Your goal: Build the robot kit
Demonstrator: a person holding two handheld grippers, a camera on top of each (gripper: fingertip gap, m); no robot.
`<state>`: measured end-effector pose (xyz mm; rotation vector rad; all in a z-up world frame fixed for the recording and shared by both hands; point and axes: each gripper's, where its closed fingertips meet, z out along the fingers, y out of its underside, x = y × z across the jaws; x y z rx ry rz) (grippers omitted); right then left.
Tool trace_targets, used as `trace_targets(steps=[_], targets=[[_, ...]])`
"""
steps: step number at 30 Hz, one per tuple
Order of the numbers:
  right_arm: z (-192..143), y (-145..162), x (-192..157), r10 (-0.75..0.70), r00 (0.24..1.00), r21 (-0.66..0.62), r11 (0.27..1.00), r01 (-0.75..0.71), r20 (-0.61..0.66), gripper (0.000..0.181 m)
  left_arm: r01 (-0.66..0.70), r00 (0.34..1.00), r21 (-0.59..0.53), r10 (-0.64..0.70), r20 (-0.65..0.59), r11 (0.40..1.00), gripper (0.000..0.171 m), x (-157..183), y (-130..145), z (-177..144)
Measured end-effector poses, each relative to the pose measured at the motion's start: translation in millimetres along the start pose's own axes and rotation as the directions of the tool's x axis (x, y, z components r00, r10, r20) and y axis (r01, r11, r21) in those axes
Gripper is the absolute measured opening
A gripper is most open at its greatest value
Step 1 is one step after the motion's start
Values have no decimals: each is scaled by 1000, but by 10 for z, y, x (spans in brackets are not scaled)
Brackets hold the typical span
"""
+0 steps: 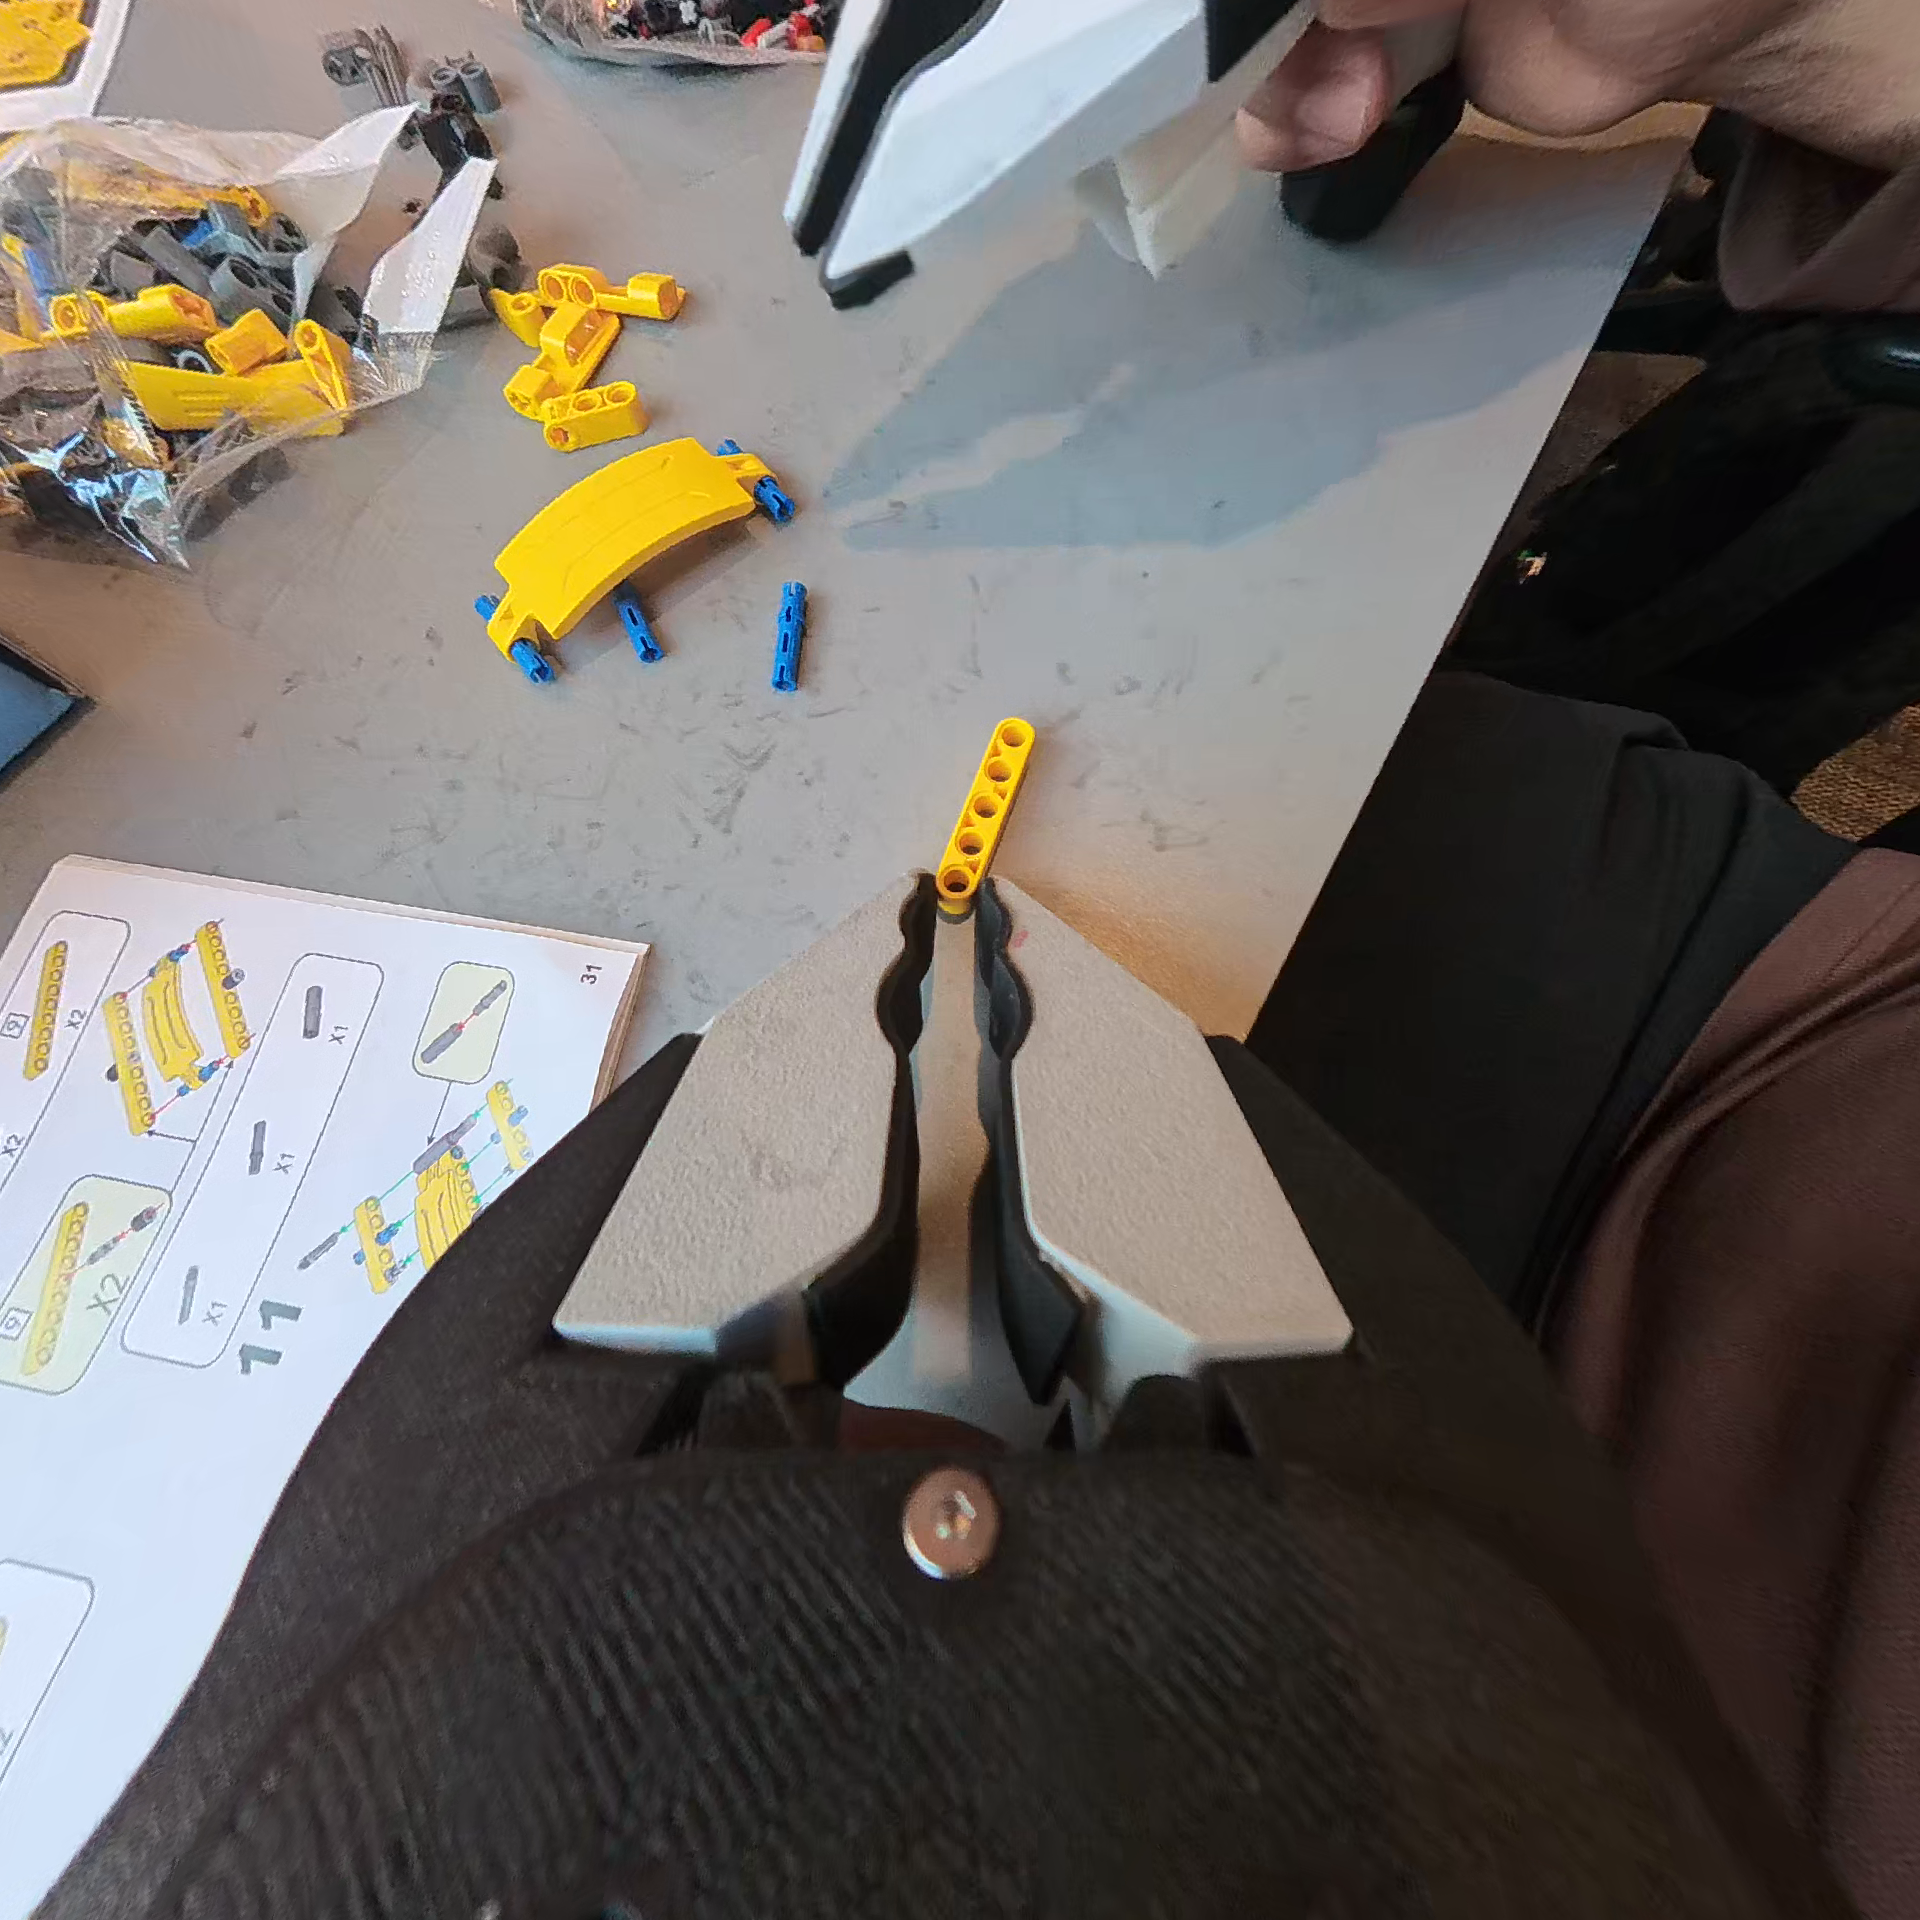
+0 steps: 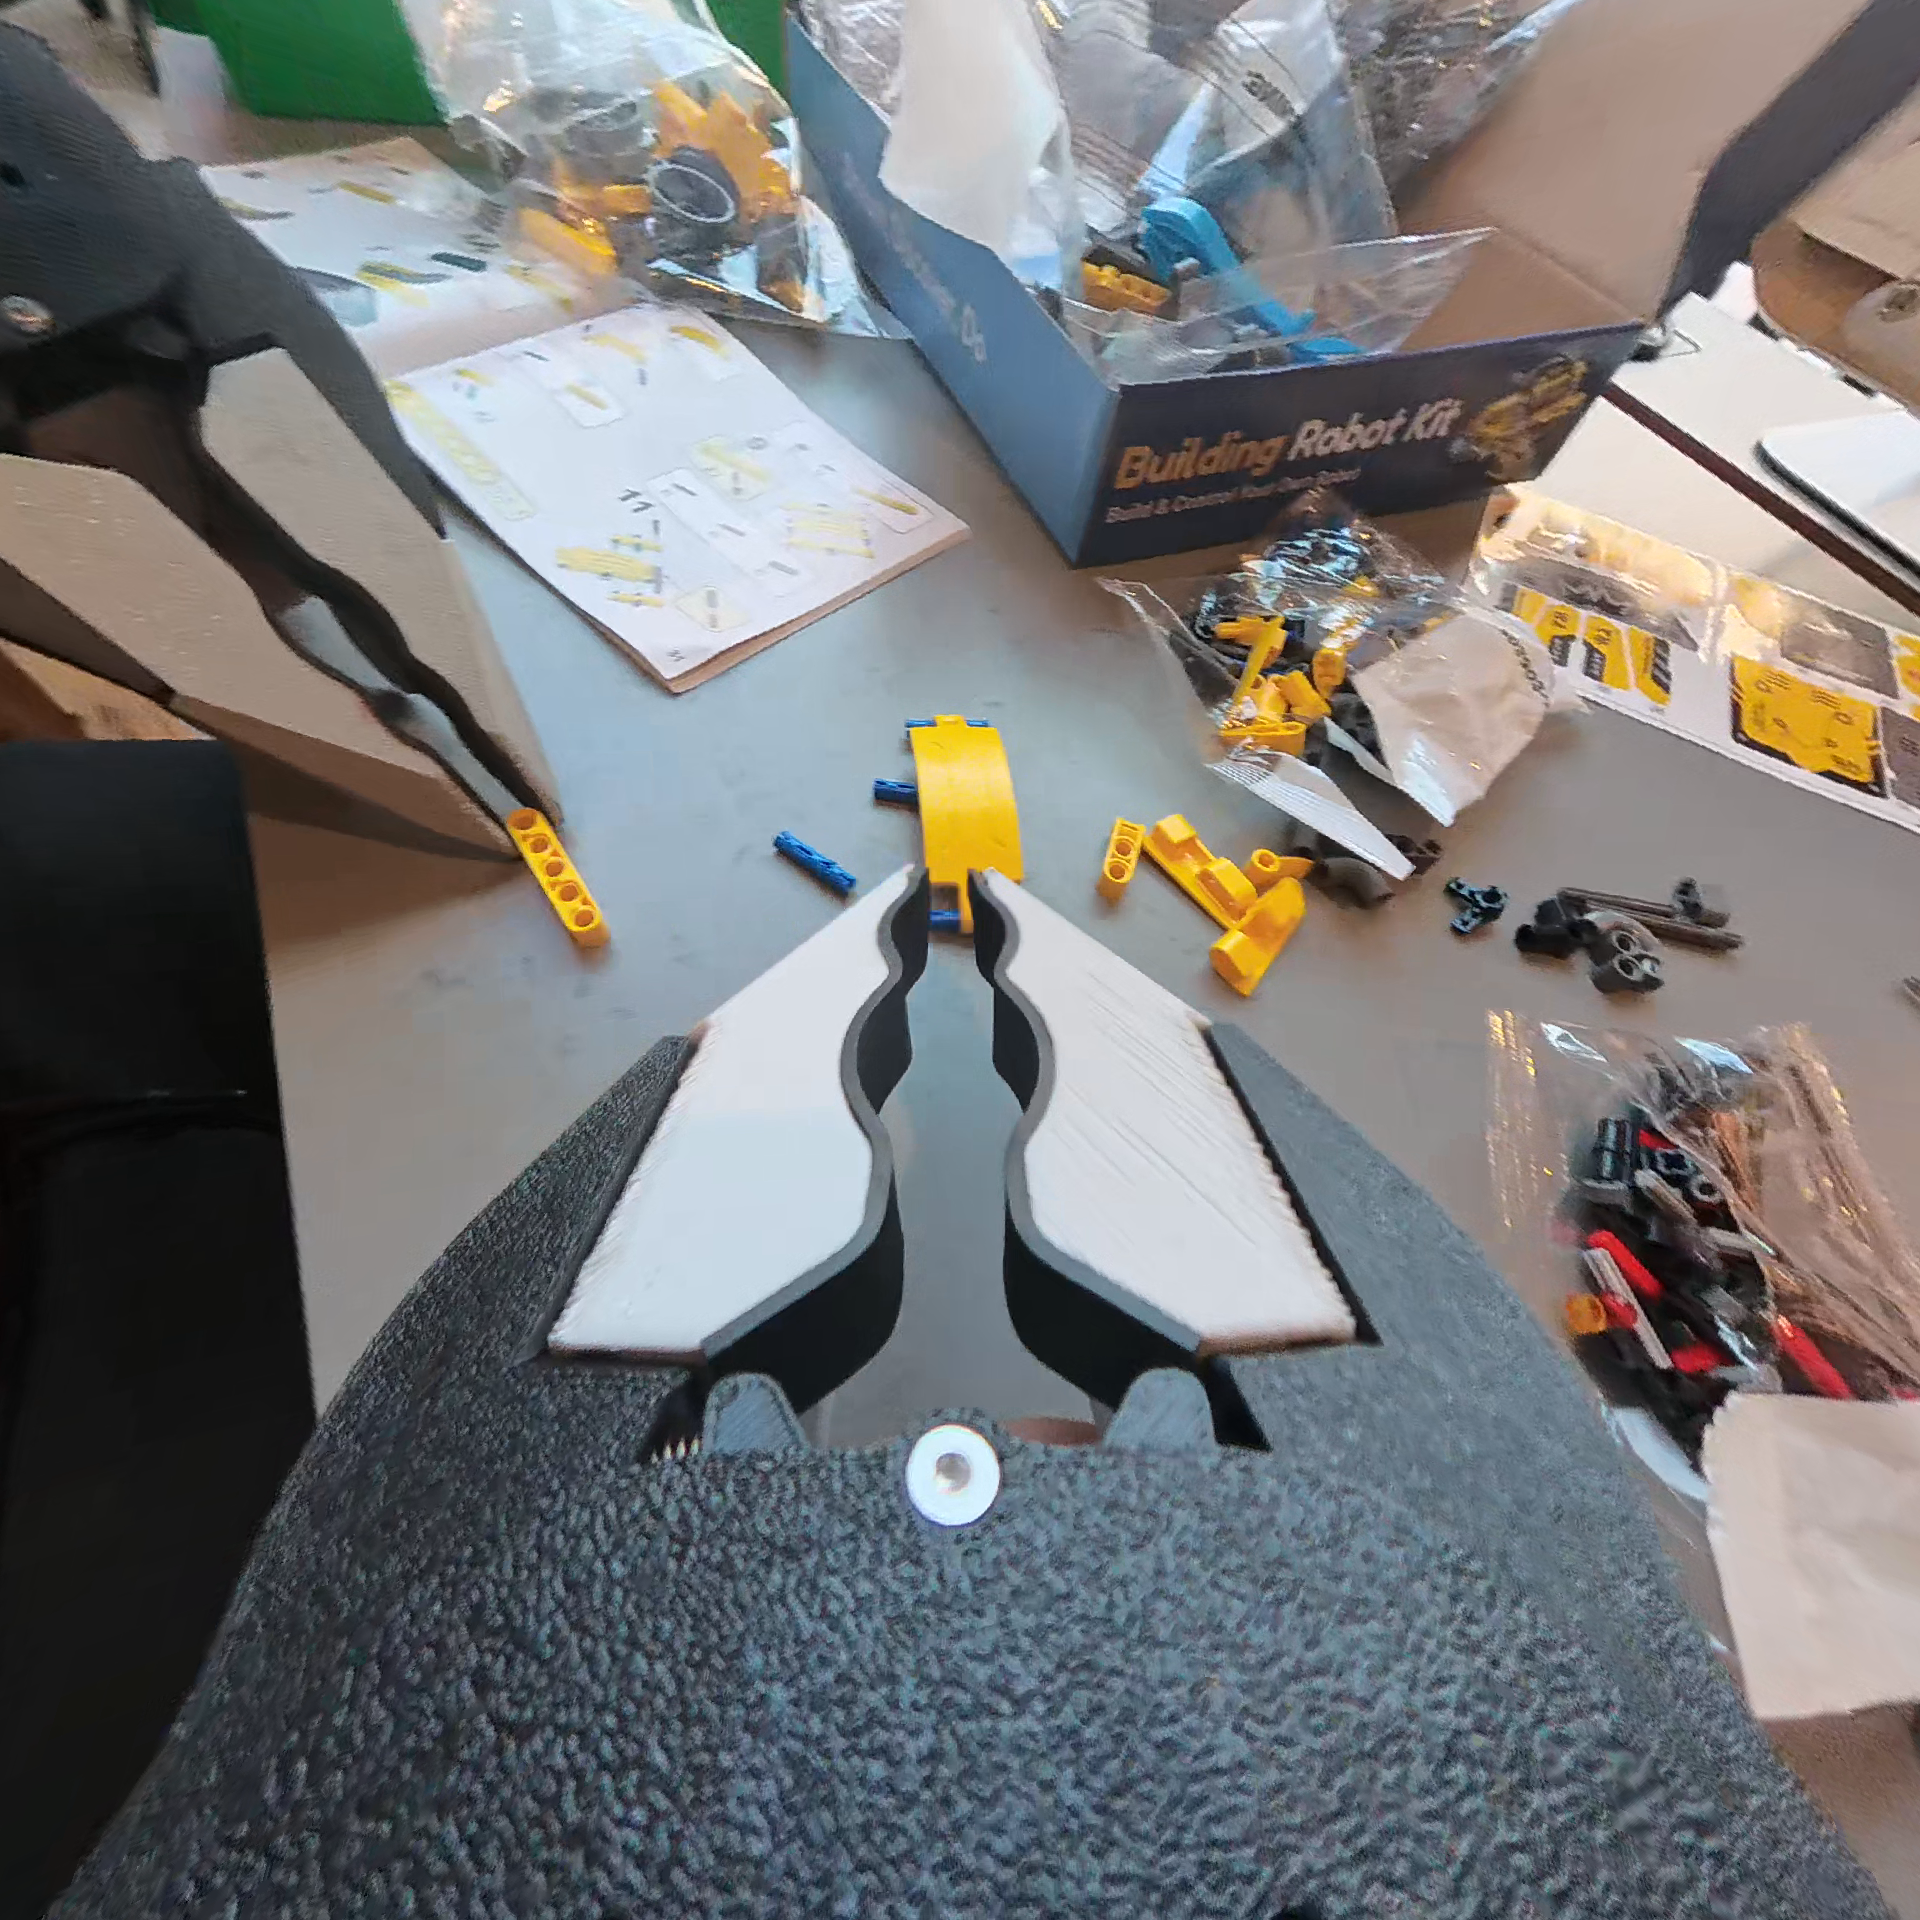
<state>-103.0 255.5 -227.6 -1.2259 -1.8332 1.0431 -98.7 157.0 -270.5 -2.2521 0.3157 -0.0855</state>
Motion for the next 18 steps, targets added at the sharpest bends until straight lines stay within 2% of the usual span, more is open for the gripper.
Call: trace_targets(steps=[7, 11, 15, 18], targets=[[5, 198, 213, 90, 993, -103, 990, -97, -76, 24, 1, 1000, 1, -1, 1, 1000, 4, -1, 0, 1], [-4, 305, 265, 130, 987, -153, 978, -143, -96, 27, 1, 1000, 1, -1, 0, 1000, 4, -2, 1, 0], [10, 471, 163, 160, 987, -256, 953, -162, -30, 25, 5, 1000, 0, -5, -2, 1000, 4, -2, 1, 0], [25, 503, 119, 133, 991, -283, 950, -132, -14, 20, 5, 1000, 0, -5, -3, 1000, 4, -1, 1, 1]])
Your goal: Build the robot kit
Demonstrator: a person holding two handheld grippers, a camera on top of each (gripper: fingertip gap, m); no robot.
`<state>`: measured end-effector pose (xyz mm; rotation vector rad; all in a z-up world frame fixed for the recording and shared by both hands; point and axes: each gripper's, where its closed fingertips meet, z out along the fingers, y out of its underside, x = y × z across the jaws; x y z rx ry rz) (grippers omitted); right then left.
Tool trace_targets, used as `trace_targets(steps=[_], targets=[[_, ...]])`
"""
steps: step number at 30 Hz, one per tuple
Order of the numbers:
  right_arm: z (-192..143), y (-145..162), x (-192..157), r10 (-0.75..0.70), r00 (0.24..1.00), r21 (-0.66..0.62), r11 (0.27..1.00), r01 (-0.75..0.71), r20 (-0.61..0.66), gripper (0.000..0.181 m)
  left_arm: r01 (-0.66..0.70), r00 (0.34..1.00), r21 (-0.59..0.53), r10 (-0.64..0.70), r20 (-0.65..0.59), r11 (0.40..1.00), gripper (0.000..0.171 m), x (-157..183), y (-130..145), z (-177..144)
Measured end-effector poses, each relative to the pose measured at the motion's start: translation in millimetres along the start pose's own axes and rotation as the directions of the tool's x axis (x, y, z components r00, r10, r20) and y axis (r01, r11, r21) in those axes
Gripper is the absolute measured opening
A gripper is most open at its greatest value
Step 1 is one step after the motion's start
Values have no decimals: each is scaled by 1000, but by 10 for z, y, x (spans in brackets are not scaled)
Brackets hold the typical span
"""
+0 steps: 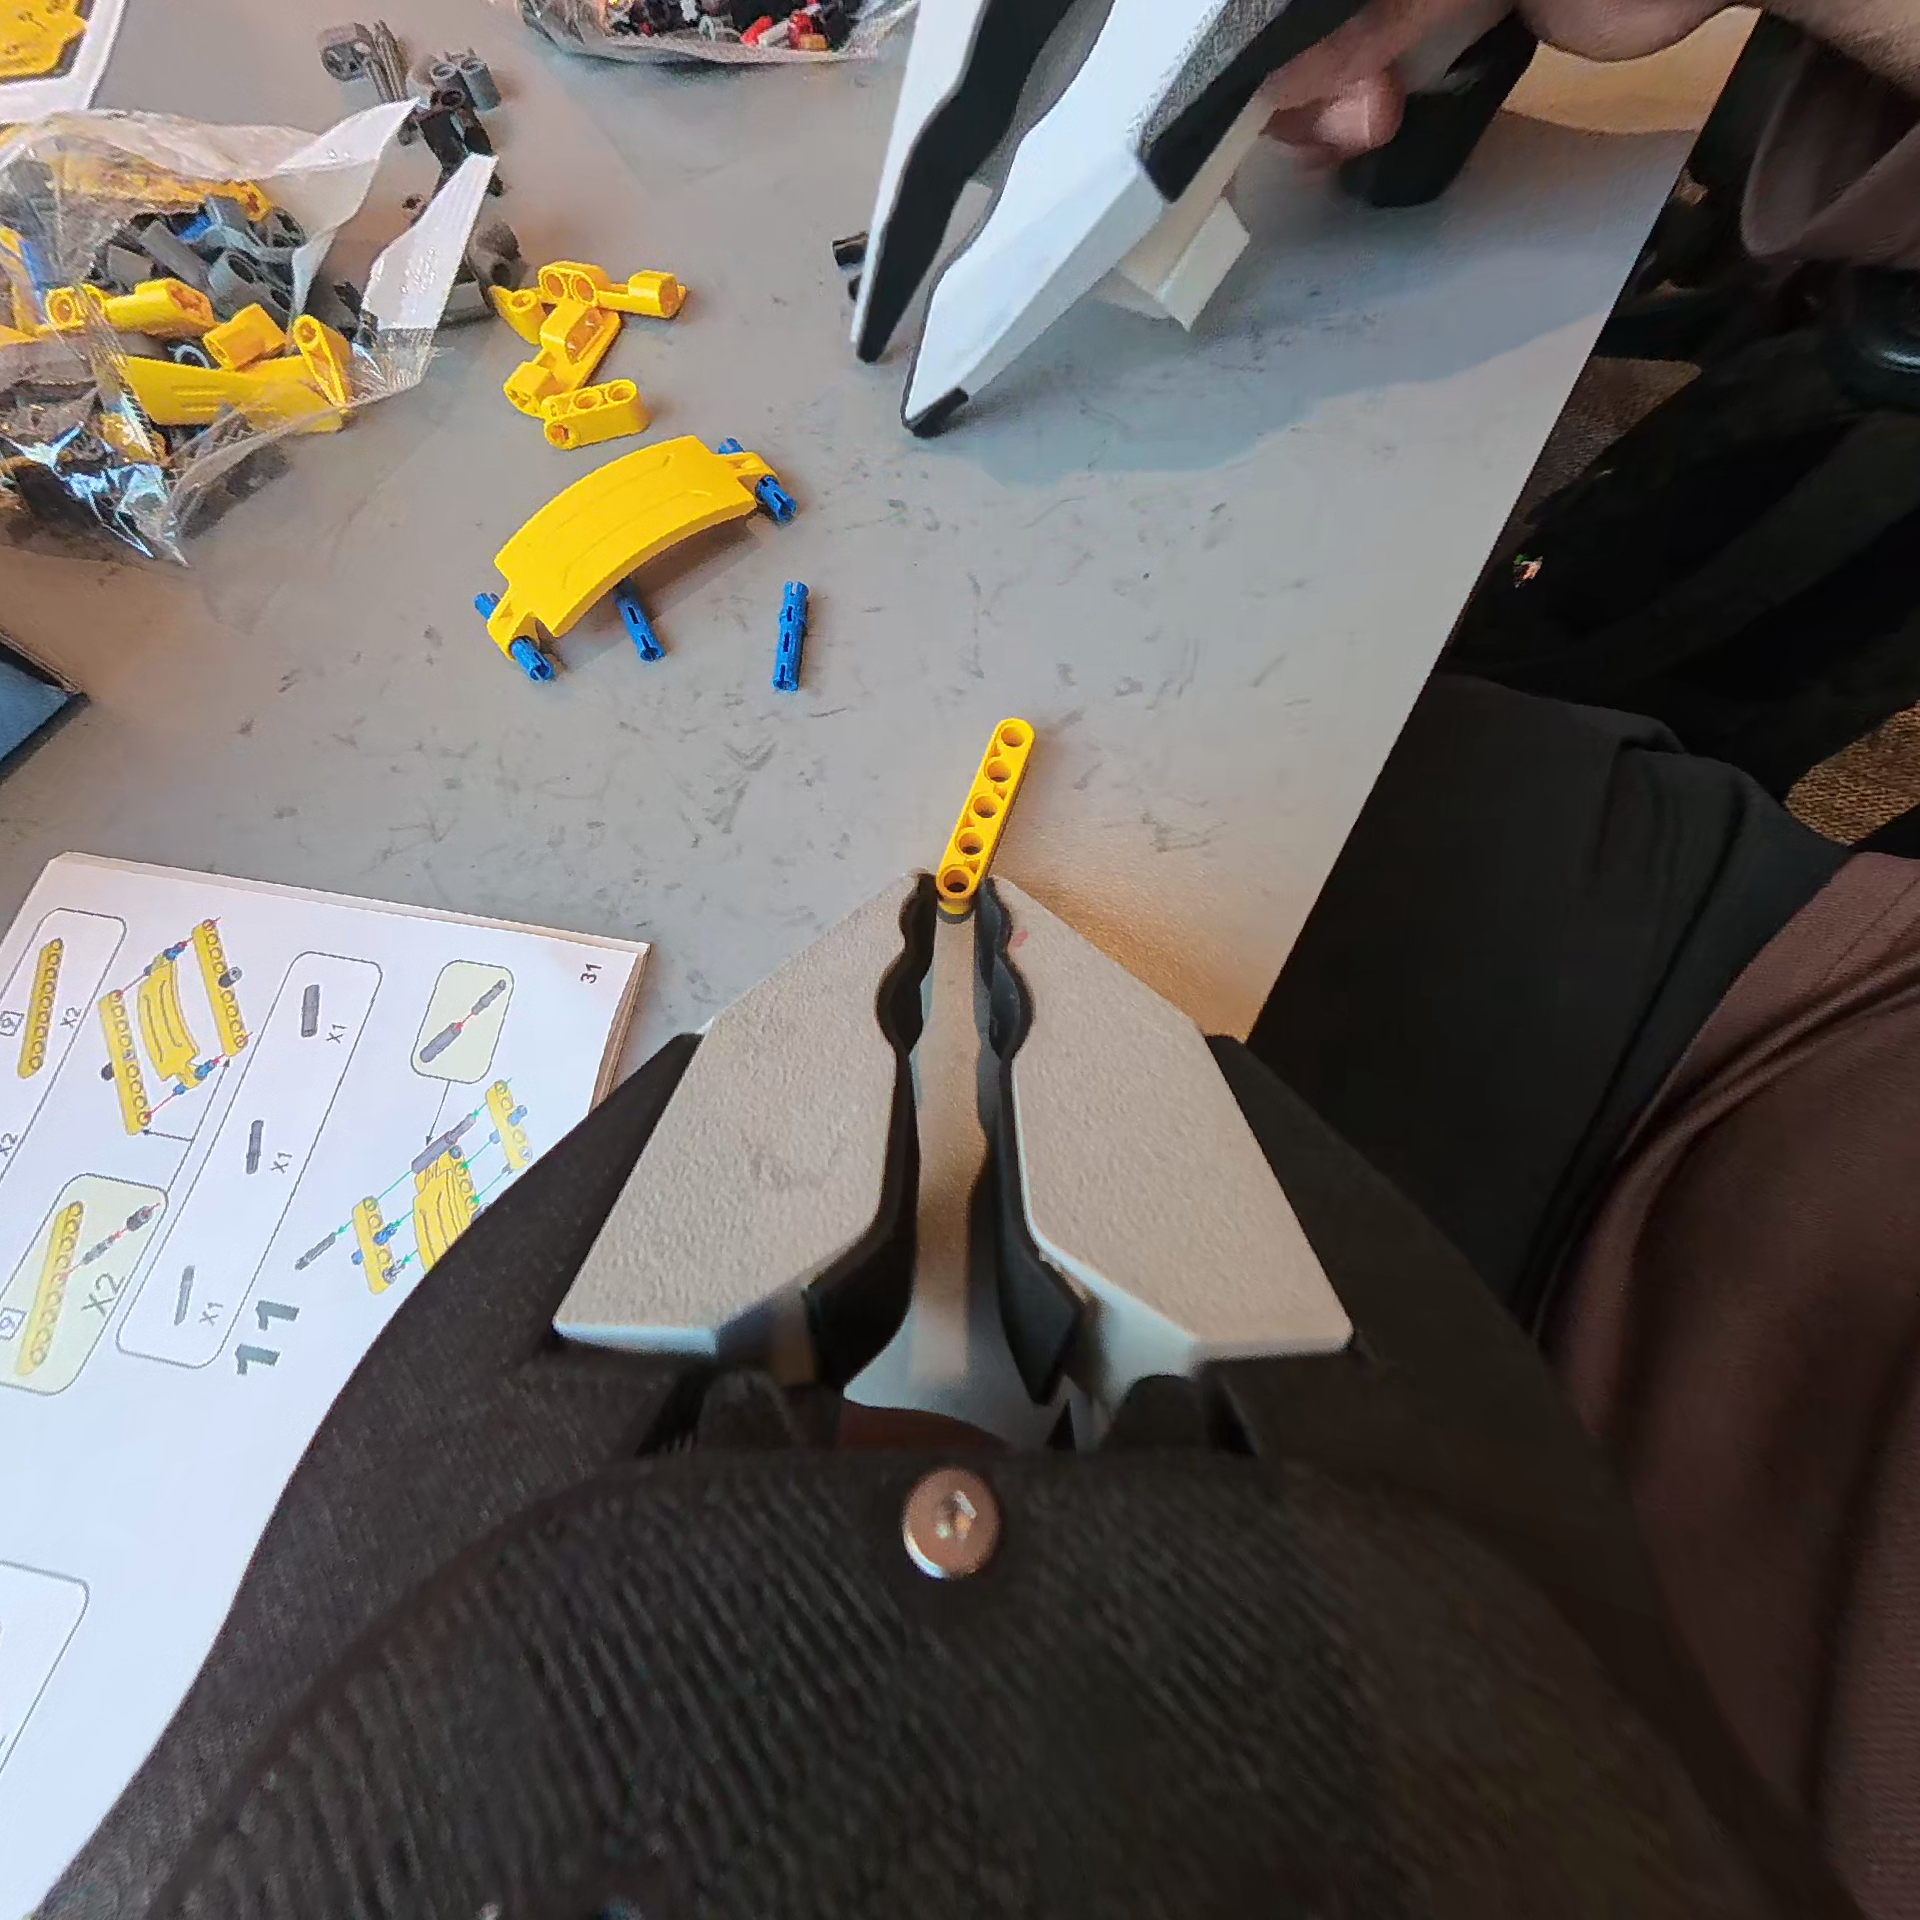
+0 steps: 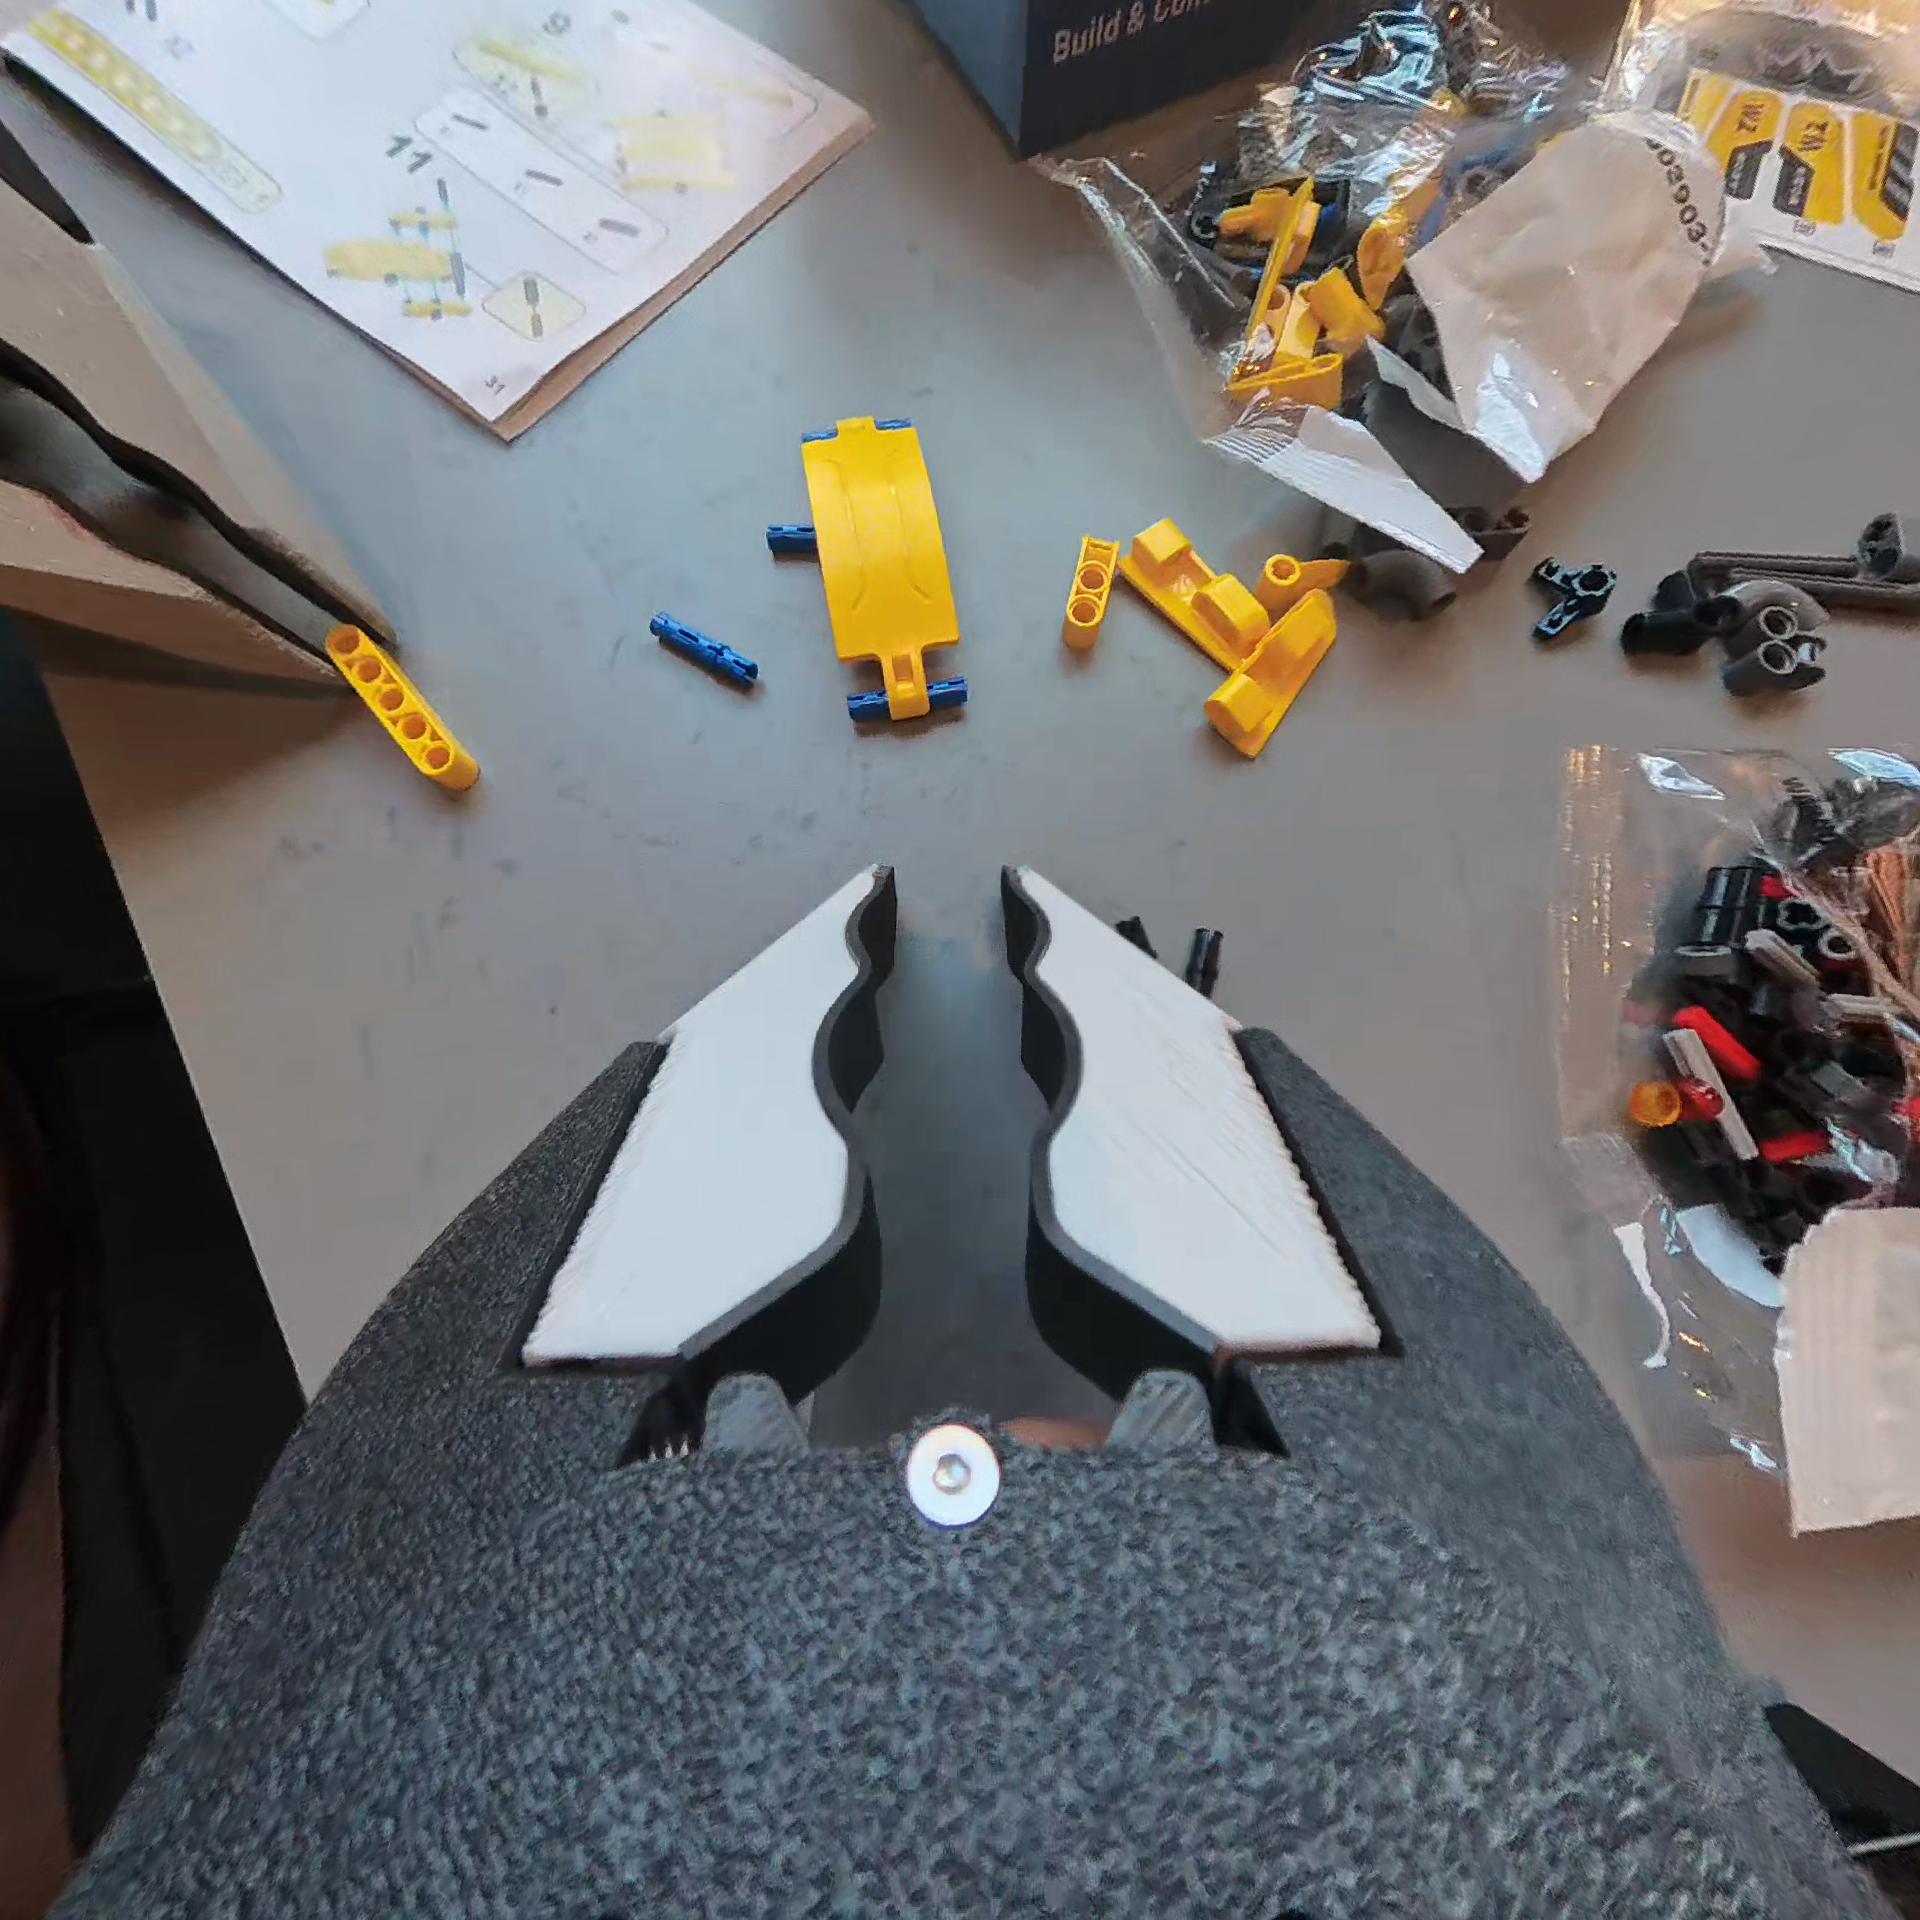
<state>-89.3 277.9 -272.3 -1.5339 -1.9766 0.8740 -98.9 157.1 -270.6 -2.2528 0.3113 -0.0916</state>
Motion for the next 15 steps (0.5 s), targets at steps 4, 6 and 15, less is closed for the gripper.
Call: trace_targets(steps=[4, 6, 15], targets=[[5, 4, -36, -26, 1000, -4, 1000, 26, 8, 15, 10, 1000, -1, -10, 10, 1000, 4, -18, -1, 3], [5, 7, -58, -31, 999, -4, 999, 32, 22, 14, 19, 1000, -2, -19, 18, 1000, 4, -37, -1, 4], [-20, 11, -281, -148, 984, 15, 989, 148, 99, 17, 71, 995, -3, -71, 73, 997, 4, -142, 2, 8]])
